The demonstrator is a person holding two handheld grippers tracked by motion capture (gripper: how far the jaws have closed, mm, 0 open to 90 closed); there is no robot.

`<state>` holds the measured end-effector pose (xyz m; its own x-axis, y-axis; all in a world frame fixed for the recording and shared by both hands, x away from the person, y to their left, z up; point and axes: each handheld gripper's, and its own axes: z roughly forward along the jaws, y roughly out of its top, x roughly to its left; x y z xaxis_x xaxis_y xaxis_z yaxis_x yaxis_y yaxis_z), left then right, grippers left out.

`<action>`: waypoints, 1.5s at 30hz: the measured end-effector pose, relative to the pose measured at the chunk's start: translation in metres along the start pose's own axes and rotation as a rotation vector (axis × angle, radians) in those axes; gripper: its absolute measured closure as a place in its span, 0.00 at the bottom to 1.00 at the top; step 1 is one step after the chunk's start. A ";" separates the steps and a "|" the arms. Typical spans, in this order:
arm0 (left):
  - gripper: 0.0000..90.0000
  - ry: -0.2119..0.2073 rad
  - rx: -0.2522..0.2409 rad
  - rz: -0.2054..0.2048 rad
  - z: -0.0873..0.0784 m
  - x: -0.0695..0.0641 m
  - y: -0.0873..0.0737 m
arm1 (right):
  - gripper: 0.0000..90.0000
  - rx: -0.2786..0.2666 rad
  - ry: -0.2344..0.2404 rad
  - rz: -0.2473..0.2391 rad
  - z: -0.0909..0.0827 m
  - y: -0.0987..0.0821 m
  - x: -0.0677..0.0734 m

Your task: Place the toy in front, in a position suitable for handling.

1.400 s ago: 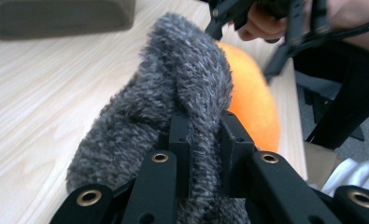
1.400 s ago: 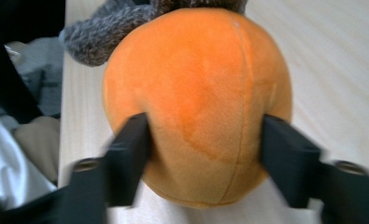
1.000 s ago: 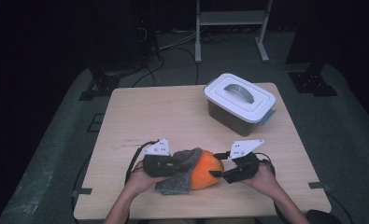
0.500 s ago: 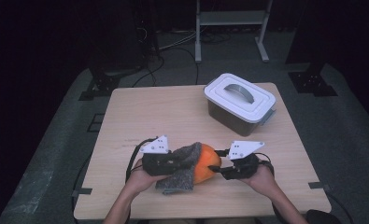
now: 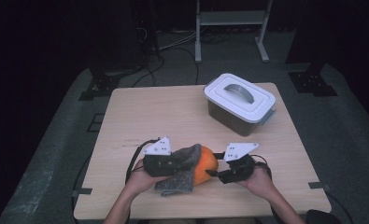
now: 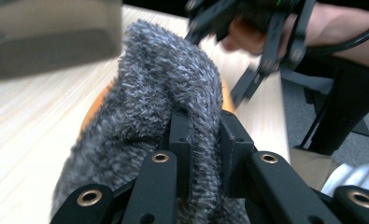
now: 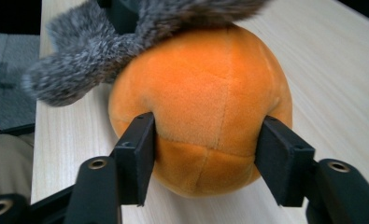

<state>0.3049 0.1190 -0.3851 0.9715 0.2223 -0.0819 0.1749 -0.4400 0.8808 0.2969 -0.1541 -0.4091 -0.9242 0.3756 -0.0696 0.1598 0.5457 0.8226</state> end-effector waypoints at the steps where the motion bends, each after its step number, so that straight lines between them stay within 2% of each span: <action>1: 0.87 0.000 0.000 0.000 0.000 0.000 0.000 | 0.46 0.000 0.000 0.000 0.000 0.000 0.000; 2: 0.87 -0.009 0.005 0.021 0.002 -0.004 0.004 | 0.48 0.000 -0.002 -0.039 0.003 0.002 0.006; 4: 0.87 -0.005 0.013 0.025 0.002 -0.004 0.003 | 0.52 0.005 -0.010 -0.065 0.004 0.003 0.009; 7: 0.87 0.010 0.023 0.017 0.000 0.000 -0.001 | 0.56 0.000 -0.004 -0.063 0.003 0.001 0.007; 8: 0.87 0.030 0.028 0.010 -0.004 0.005 -0.004 | 0.57 -0.002 0.000 -0.051 0.001 0.000 0.003; 10: 0.87 0.038 0.029 0.002 -0.007 0.007 -0.007 | 0.57 -0.006 0.006 -0.038 0.001 0.000 0.001; 13: 0.87 0.028 0.021 -0.005 -0.007 0.006 -0.007 | 0.57 -0.008 0.007 -0.038 0.001 0.000 0.001; 16: 0.87 -0.024 -0.008 0.015 0.001 -0.001 0.000 | 0.57 -0.008 -0.008 -0.066 0.005 0.004 0.010; 17: 0.87 -0.024 -0.008 0.015 0.001 -0.001 0.000 | 0.57 -0.008 -0.008 -0.066 0.005 0.004 0.010; 18: 0.87 -0.058 -0.023 0.025 0.005 -0.006 0.004 | 0.57 -0.006 -0.006 -0.094 0.008 0.004 0.017; 19: 0.87 -0.069 -0.027 0.027 0.006 -0.007 0.006 | 0.57 -0.009 -0.001 -0.104 0.009 0.004 0.019; 23: 0.87 -0.067 -0.001 0.045 0.011 -0.012 0.009 | 0.57 -0.003 0.010 -0.129 0.010 0.004 0.021; 24: 0.87 -0.049 0.000 0.029 0.009 -0.007 0.007 | 0.58 -0.009 0.014 -0.125 0.009 0.002 0.020; 25: 0.87 -0.049 0.000 0.029 0.009 -0.007 0.007 | 0.58 -0.009 0.015 -0.123 0.009 0.001 0.018; 27: 0.87 0.005 -0.008 0.010 0.000 0.001 0.003 | 0.58 -0.009 0.018 -0.109 0.009 0.000 0.016; 28: 0.87 0.023 -0.004 0.008 -0.003 0.003 0.002 | 0.58 -0.013 0.023 -0.102 0.008 0.000 0.013; 29: 0.87 0.023 -0.004 0.008 -0.003 0.003 0.002 | 0.58 -0.012 0.026 -0.094 0.008 0.000 0.011; 30: 0.87 0.052 -0.009 -0.010 -0.008 0.008 -0.002 | 0.58 -0.013 0.027 -0.092 0.008 -0.001 0.010; 32: 0.87 0.059 -0.009 -0.030 -0.010 0.013 -0.007 | 0.57 -0.013 0.028 -0.080 0.008 -0.002 0.007; 33: 0.87 0.059 -0.009 -0.030 -0.010 0.013 -0.007 | 0.57 -0.010 0.027 -0.080 0.008 -0.003 0.006; 34: 0.87 0.046 -0.018 -0.048 -0.009 0.016 -0.011 | 0.56 -0.007 0.022 -0.078 0.007 -0.003 0.005; 36: 0.87 0.038 -0.018 -0.048 -0.008 0.015 -0.011 | 0.55 -0.005 0.017 -0.079 0.007 -0.002 0.003; 38: 0.87 0.007 -0.005 -0.046 -0.001 0.012 -0.011 | 0.52 0.008 -0.021 -0.041 0.007 -0.003 -0.002; 40: 0.87 -0.007 0.004 -0.043 0.004 0.009 -0.011 | 0.50 0.024 -0.021 0.007 0.006 -0.005 -0.007; 41: 0.87 -0.007 0.004 -0.043 0.004 0.009 -0.011 | 0.47 0.034 0.004 0.023 0.005 -0.006 -0.010; 42: 0.87 -0.030 0.007 -0.046 0.007 0.008 -0.011 | 0.43 0.039 0.042 0.039 0.004 -0.007 -0.011; 43: 0.87 -0.030 0.007 -0.046 0.007 0.008 -0.011 | 0.40 0.040 0.069 0.049 0.003 -0.007 -0.012; 45: 0.87 -0.062 0.007 -0.047 0.012 0.005 -0.012 | 0.35 0.028 0.127 0.088 0.001 -0.008 -0.015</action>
<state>0.3093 0.1149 -0.4011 0.9701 0.1891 -0.1521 0.2218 -0.4364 0.8720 0.3100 -0.1637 -0.4153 -0.9424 0.3259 0.0751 0.2496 0.5361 0.8064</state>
